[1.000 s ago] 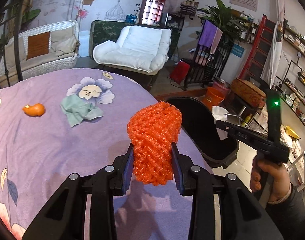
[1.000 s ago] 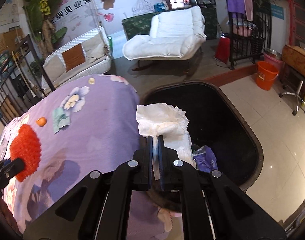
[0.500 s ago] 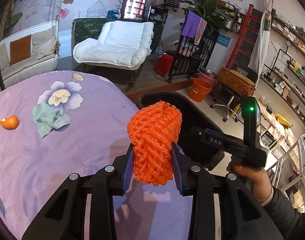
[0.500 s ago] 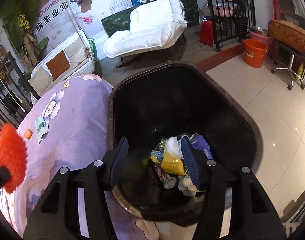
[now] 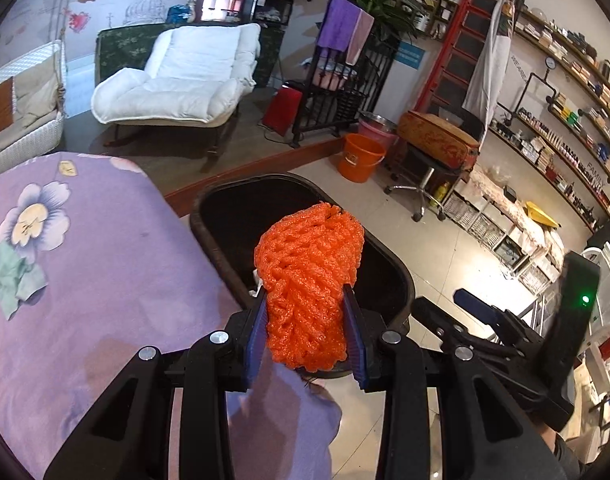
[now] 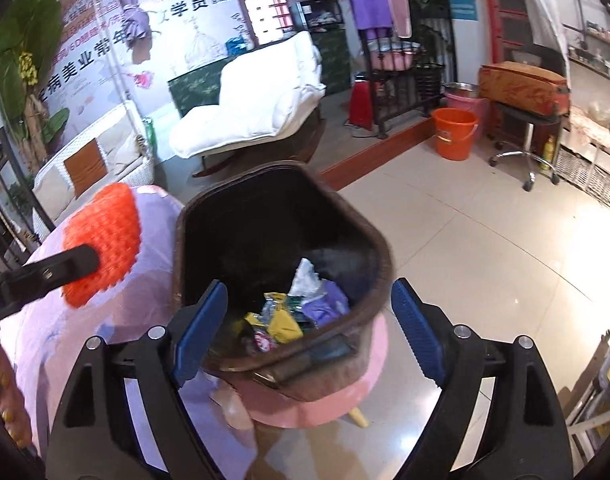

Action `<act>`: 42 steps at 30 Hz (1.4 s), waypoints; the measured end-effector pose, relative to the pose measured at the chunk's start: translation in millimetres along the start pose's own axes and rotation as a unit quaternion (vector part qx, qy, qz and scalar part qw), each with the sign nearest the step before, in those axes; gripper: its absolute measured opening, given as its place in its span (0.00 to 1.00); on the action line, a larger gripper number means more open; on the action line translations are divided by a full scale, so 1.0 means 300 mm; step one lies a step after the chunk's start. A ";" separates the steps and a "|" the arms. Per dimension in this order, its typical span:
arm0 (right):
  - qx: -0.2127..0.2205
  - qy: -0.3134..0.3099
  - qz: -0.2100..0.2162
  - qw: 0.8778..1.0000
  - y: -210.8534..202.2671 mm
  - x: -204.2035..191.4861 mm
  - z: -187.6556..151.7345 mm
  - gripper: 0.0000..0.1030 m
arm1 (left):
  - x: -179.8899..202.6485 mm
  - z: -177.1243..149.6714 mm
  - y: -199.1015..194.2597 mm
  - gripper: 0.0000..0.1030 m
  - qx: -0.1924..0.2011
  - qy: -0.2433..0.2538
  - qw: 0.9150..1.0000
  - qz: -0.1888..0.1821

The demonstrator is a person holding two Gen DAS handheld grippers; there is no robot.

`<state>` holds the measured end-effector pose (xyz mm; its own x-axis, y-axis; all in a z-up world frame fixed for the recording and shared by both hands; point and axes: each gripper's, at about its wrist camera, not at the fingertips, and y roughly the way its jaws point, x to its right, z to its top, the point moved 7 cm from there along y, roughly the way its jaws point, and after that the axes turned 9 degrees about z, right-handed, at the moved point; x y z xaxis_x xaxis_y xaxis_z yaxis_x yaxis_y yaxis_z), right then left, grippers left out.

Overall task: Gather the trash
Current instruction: 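Carry both items to the bin and open the right tool to drop the tissue, then open the left tool over the bin to drop the orange net, then move both open tools back over the table toward the remaining items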

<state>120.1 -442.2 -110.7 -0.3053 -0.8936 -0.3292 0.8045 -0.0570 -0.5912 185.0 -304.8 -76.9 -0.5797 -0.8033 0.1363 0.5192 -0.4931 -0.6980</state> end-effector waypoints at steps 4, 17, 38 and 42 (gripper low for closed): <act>0.003 0.014 -0.014 1.000 -0.043 0.067 -0.014 0.82 | 0.043 0.007 0.059 0.34 -0.014 0.010 1.000 -0.006; 0.005 0.042 -0.024 0.999 -0.078 0.128 -0.034 0.82 | 0.136 -0.004 0.203 0.45 -0.055 0.049 0.997 0.003; -0.019 0.028 0.000 0.999 -0.048 0.050 -0.041 0.83 | 0.069 -0.020 0.070 0.84 -0.012 0.053 0.998 0.043; -0.024 0.010 0.016 1.000 -0.034 -0.024 -0.030 0.83 | -0.004 -0.058 -0.004 0.84 0.002 0.045 0.997 0.067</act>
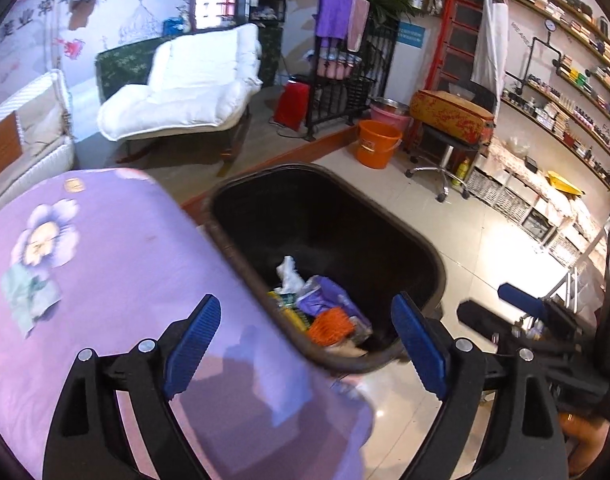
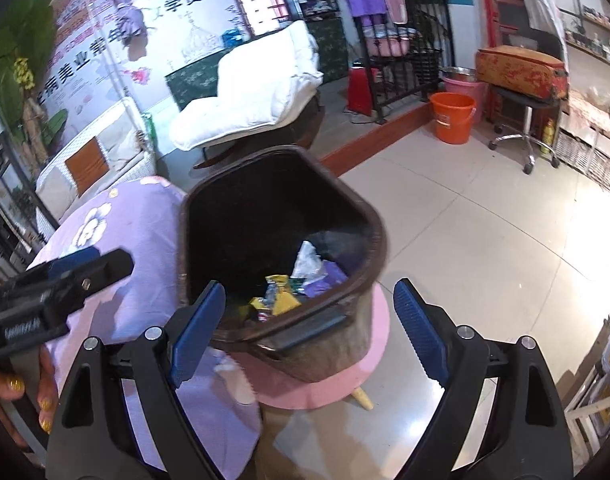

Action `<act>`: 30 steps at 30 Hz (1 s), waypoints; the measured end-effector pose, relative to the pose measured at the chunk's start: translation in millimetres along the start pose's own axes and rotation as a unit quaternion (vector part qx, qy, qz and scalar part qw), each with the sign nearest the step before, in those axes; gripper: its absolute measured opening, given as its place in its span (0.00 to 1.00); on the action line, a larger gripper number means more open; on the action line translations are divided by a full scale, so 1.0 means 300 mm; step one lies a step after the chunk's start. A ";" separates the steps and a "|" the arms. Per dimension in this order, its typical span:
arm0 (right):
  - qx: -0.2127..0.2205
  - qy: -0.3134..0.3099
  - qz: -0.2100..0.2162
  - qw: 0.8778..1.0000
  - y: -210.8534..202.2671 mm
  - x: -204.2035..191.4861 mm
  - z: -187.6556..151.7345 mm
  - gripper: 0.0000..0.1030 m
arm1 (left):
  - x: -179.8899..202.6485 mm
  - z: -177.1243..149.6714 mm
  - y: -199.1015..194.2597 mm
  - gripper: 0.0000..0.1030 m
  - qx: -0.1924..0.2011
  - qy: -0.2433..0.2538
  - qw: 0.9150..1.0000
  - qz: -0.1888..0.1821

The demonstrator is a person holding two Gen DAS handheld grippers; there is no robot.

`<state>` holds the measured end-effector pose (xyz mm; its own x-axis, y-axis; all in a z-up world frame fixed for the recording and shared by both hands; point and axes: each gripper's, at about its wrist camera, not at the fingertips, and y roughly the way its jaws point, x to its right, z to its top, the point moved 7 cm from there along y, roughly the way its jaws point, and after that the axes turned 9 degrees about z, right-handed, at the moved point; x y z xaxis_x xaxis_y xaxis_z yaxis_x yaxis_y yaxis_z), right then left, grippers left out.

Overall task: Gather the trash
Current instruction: 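Move both open tools back over the table toward the remaining items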

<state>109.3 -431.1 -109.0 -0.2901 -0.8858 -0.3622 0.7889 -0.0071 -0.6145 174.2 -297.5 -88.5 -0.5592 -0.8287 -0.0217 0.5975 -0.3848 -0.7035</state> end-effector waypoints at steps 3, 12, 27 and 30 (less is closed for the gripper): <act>-0.006 -0.015 0.013 1.000 0.018 -0.062 0.010 0.83 | -0.079 -0.033 -0.040 0.84 0.004 -0.016 1.000 0.020; -0.039 -0.071 0.081 0.993 0.085 -0.328 0.017 0.83 | -0.379 -0.114 -0.144 0.84 0.000 -0.099 0.992 0.080; -0.132 -0.177 0.190 0.957 0.260 -0.809 -0.045 0.83 | -0.866 -0.283 -0.261 0.84 -0.021 -0.207 0.957 0.201; -0.143 -0.201 0.199 0.949 0.291 -0.909 -0.044 0.83 | -0.936 -0.302 -0.260 0.84 -0.027 -0.217 0.953 0.209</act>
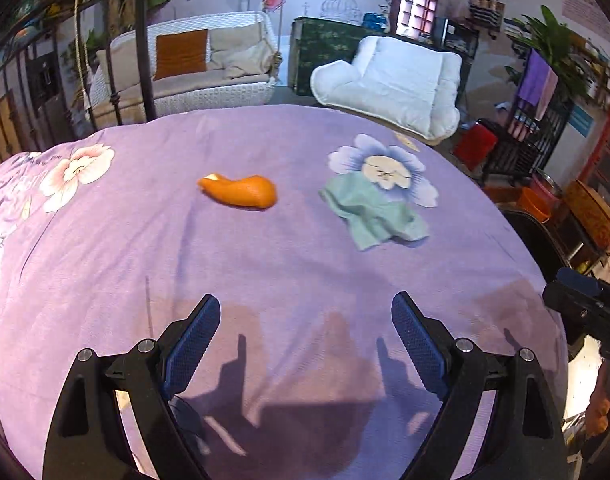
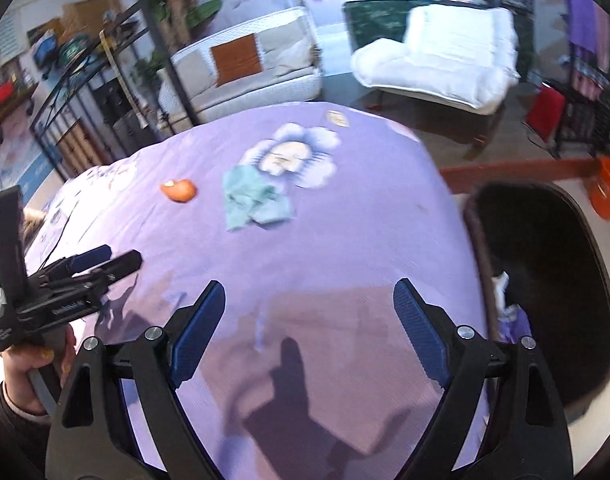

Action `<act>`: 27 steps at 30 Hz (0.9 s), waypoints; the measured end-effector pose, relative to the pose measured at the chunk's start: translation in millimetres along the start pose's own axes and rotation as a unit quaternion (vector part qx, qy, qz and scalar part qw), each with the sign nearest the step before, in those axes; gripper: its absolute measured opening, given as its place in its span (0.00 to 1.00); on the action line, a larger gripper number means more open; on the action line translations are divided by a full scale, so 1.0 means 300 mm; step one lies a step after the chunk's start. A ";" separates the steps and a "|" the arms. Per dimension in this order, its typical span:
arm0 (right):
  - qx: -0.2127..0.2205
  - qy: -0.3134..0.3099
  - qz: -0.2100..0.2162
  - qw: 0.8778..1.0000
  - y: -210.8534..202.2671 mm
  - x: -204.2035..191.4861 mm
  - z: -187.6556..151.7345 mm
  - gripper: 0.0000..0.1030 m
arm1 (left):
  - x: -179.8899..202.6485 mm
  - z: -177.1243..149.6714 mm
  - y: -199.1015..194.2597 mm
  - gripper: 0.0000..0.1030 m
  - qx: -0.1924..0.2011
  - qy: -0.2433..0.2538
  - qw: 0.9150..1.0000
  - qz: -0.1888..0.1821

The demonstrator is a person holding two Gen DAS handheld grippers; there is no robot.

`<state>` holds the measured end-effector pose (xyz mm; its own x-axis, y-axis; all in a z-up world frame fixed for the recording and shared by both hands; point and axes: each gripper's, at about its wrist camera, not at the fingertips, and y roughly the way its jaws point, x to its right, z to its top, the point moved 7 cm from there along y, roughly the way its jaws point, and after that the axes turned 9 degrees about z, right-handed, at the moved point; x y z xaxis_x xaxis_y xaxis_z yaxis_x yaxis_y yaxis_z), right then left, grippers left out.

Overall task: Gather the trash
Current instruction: 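Move both open tools back over the table toward the remaining items, then grasp the orange peel with the left tool while the right tool grasps the mint-green cloth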

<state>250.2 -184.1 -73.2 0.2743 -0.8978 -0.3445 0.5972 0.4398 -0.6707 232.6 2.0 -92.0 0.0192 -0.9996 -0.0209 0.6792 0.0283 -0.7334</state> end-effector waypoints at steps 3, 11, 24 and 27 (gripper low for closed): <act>-0.018 -0.025 0.007 0.999 0.073 -0.058 0.045 0.83 | -0.060 0.012 0.041 0.84 -0.007 -0.004 1.000 0.008; -0.089 -0.062 0.007 0.994 0.330 -0.143 0.114 0.83 | -0.161 0.067 0.145 0.84 -0.028 0.004 0.999 0.017; -0.149 -0.063 -0.022 0.987 0.570 -0.134 0.181 0.64 | -0.154 0.229 0.375 0.85 -0.051 0.018 0.998 0.010; -0.146 -0.074 -0.040 0.986 0.585 -0.126 0.191 0.46 | -0.151 0.251 0.405 0.85 -0.042 0.028 0.999 0.017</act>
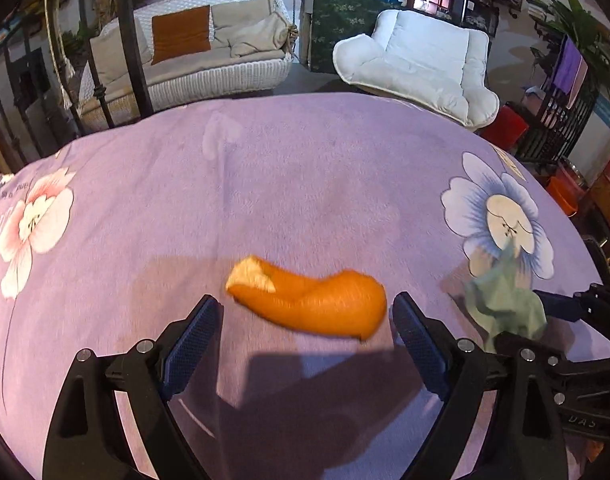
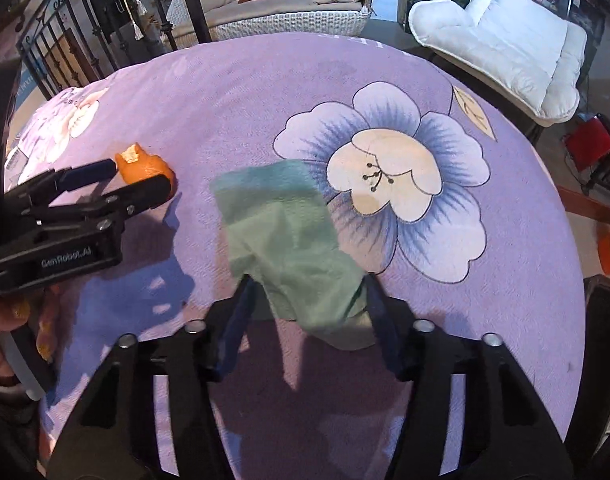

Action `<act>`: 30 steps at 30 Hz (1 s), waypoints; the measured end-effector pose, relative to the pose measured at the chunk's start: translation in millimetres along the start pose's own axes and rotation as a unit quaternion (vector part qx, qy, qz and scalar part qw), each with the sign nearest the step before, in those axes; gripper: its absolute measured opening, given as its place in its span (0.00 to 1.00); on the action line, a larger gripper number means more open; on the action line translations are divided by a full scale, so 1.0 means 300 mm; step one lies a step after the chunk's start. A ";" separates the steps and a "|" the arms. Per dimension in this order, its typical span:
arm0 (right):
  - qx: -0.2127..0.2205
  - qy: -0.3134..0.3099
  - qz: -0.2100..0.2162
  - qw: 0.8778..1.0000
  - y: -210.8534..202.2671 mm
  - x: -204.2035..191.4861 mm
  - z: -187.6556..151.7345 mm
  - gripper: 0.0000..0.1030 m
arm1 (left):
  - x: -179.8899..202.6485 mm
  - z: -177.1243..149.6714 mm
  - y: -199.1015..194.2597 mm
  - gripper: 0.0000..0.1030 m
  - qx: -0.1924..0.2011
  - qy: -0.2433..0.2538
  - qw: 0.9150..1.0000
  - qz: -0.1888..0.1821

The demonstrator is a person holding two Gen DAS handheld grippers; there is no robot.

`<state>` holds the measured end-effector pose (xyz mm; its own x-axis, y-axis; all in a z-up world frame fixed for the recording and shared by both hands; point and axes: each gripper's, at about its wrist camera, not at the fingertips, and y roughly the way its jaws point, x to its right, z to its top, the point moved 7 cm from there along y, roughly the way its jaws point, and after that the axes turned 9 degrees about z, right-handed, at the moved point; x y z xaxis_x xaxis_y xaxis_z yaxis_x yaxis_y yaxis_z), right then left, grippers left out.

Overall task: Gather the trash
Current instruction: 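Grasp the orange peel with the left tool while the right tool grasps the mint-green cloth, then carry the orange peel and green cloth over the black bin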

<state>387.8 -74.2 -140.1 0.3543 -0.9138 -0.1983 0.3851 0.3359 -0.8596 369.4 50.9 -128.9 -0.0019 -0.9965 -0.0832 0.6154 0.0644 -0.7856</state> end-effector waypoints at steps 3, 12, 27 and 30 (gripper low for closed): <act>0.003 -0.004 -0.008 1.000 0.003 0.007 0.003 0.30 | 0.002 -0.012 0.003 0.70 -0.003 -0.009 1.000 -0.016; 0.024 0.019 0.014 0.999 -0.041 0.020 -0.015 0.13 | 0.002 -0.024 -0.042 0.37 0.008 -0.036 0.999 -0.028; 0.097 0.037 0.054 0.993 -0.305 -0.016 -0.166 0.13 | 0.031 -0.137 -0.371 0.32 0.085 -0.067 0.991 -0.081; 0.112 0.038 0.055 0.991 -0.364 -0.016 -0.224 0.13 | 0.056 -0.182 -0.431 0.32 0.093 -0.072 0.988 -0.097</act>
<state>286.9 -121.8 -76.9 0.3428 -0.8803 -0.3280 0.5306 0.4696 -0.7056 246.7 28.7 -62.1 -0.0304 -0.9872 0.1563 0.7490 -0.1261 -0.6504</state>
